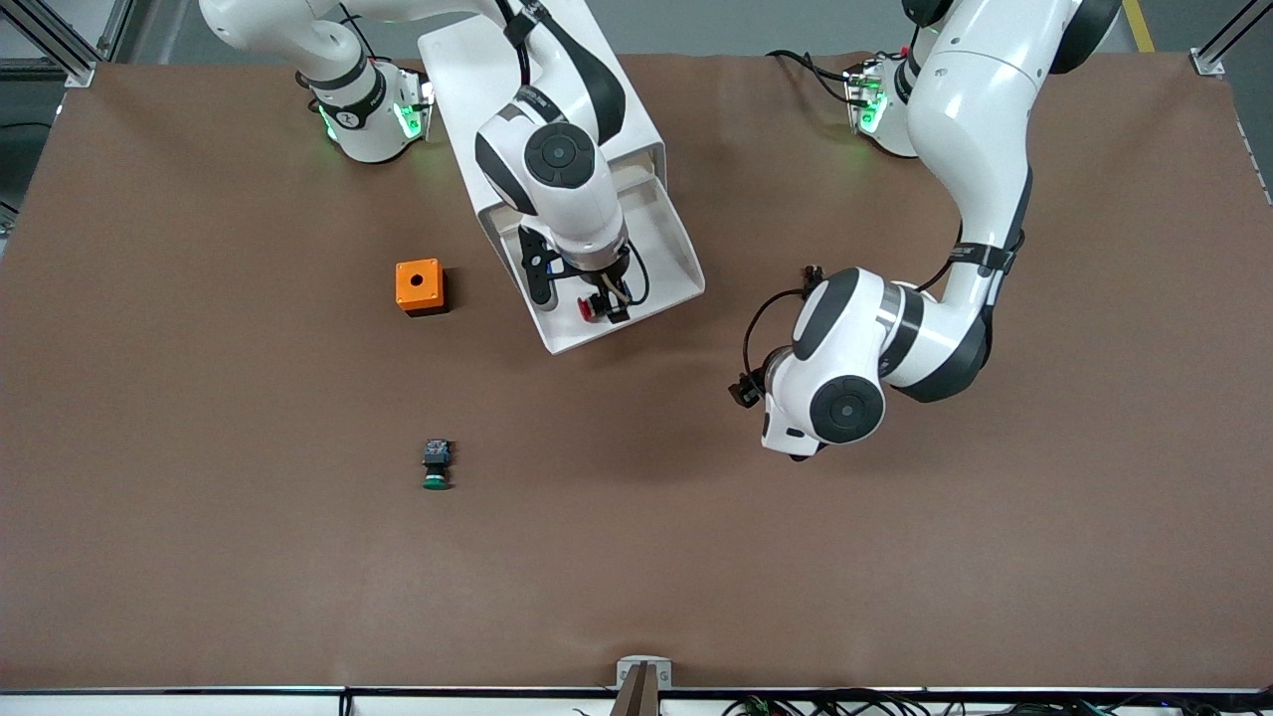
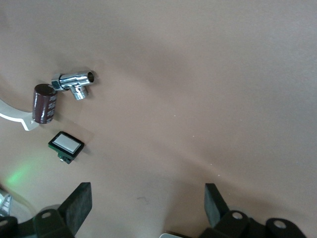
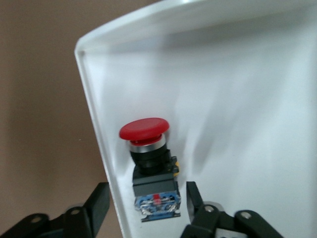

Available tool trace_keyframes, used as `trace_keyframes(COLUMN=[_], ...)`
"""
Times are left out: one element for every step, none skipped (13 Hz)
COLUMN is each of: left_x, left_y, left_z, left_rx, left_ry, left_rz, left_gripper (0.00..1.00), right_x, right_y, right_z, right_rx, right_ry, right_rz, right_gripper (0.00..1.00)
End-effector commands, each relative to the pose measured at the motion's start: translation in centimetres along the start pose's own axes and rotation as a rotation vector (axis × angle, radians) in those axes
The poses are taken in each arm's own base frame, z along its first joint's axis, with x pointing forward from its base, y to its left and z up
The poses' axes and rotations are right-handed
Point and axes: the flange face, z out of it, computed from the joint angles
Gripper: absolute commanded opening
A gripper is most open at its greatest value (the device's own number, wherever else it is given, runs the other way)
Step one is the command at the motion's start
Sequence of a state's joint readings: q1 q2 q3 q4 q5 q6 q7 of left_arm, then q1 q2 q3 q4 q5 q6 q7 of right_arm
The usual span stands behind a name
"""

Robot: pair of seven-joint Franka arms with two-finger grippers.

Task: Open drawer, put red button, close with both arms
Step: 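Lower the red button into the drawer and open the right gripper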

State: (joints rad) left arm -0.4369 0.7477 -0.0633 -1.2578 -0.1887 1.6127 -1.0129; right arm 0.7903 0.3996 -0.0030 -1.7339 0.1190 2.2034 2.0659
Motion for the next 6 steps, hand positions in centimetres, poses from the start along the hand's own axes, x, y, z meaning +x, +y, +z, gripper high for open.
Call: trace_keyframes(left_x=[-0.2,-0.2,-0.4,-0.6,-0.7,-1.0], left_y=[0.1,0.1,0.5,0.8,0.9,1.3], left_z=[-0.2,-0.2,-0.1,0.0,0.1,0.0], left_rx=[-0.005,-0.007,-0.017,-0.023,-0.024,-0.038], left_ry=[0.031,0.032,0.041,0.047,0.05,0.061], left_rz=[0.021,0.021,0.026,0.03,0.033,0.038], left_gripper=[1.0,1.0,1.0,1.0,1.0,1.0], right_x=[1.3,2.1,3.6,5.5,7.3,8.9], right_y=[-2.4,-3.2,-4.1,-5.2,-6.0,-6.7], right_z=[-3.3,-4.4,-5.5,-7.0,-8.5,-9.8], right_rx=[0.047,0.058,0.059,0.059,0.065,0.068], right_ry=[-0.027,-0.031,-0.028,-0.022,-0.012,-0.001], right_rz=[0.017,-0.034,-0.077,-0.135,-0.232,-0.328], right_gripper=[1.0,1.0,1.0,1.0,1.0,1.0])
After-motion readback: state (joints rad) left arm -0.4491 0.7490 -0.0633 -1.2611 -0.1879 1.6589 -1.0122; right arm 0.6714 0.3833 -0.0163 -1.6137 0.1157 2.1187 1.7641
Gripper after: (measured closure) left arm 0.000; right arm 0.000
